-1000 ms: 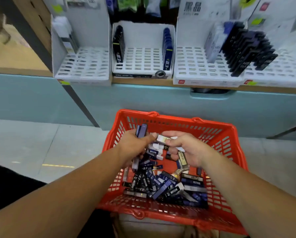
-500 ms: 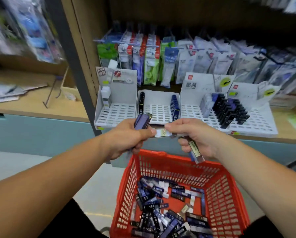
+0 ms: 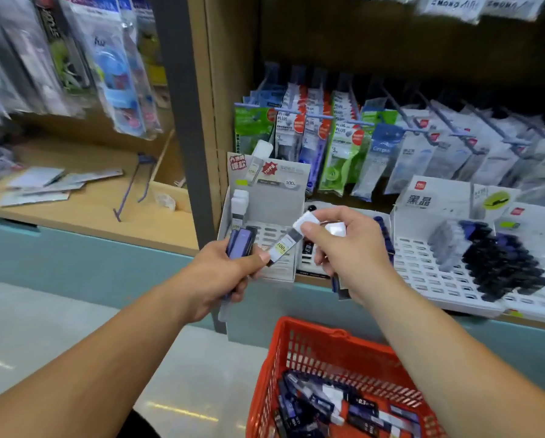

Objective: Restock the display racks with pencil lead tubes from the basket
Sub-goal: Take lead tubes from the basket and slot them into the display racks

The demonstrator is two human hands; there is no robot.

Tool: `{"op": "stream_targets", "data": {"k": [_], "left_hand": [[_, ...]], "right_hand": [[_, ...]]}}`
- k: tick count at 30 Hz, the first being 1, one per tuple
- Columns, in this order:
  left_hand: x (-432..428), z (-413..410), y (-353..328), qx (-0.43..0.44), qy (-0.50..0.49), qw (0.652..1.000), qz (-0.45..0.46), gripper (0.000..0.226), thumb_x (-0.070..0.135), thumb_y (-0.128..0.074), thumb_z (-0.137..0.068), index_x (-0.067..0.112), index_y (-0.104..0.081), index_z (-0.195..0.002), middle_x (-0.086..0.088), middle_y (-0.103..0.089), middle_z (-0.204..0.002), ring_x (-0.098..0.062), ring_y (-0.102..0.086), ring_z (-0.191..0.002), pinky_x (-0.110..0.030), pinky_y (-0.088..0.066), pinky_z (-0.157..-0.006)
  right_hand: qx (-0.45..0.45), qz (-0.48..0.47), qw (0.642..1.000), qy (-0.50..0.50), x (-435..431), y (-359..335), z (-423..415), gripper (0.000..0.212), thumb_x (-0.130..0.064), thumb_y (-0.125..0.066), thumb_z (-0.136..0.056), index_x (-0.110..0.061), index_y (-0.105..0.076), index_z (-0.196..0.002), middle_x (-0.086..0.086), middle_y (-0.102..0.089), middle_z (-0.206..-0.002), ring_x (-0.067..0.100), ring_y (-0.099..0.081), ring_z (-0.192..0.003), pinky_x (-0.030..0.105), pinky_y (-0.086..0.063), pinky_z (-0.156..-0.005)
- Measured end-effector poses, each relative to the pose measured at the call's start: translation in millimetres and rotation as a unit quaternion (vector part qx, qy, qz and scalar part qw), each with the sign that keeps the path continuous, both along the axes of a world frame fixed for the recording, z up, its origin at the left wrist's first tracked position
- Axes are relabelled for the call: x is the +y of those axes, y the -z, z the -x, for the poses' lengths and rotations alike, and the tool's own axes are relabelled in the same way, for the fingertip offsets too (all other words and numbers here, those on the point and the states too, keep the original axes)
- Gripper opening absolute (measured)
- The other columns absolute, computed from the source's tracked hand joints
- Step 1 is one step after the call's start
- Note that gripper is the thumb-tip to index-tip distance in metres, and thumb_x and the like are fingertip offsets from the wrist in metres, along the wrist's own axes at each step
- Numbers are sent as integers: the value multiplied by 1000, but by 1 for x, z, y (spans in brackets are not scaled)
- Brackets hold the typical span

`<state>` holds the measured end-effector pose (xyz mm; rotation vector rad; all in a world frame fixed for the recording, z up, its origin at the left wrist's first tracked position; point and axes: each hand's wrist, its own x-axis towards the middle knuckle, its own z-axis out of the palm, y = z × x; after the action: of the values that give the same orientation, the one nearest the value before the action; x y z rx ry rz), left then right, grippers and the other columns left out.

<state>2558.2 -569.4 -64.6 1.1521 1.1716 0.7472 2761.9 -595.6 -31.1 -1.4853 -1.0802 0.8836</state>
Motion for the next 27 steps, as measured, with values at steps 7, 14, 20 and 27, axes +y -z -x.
{"op": "stream_targets", "data": {"k": [7,14,20,27], "left_hand": [[29,30,12,60,-106,992,5,30,38,-80,-89,15,-63,-96,4,-56,-60,-11,-46,-46,-26,-40,-49],[34,35,16,52,-90,995,2,19,29,-76,-94,15,-64,-99,2,-53,-58,-11,-43,-46,-25,-38,-46],[33,43,16,35,-78,996,-2,16,27,-75,-93,19,-64,-101,-7,-54,-69,-15,-42,-51,-28,-37,-46],[31,47,16,43,-77,996,-4,14,25,-75,-93,18,-64,-97,-4,-55,-66,-14,-44,-52,-27,-38,-44]], "right_hand": [[-97,-60,993,-8,54,-3,31,12,-23,-80,-87,-31,-71,-86,-14,-69,-79,16,-63,-73,36,-59,-66],[-233,-87,966,-77,87,5,62,11,-22,-77,-89,-26,-68,-91,-16,-67,-91,1,-60,-89,6,-40,-67],[-298,-85,943,-123,91,11,72,9,-24,-77,-91,-26,-68,-94,-12,-66,-98,12,-58,-99,20,-43,-78],[-252,-61,958,-119,91,15,71,10,-19,-79,-88,-16,-69,-90,-12,-66,-90,0,-56,-85,9,-42,-73]]}}
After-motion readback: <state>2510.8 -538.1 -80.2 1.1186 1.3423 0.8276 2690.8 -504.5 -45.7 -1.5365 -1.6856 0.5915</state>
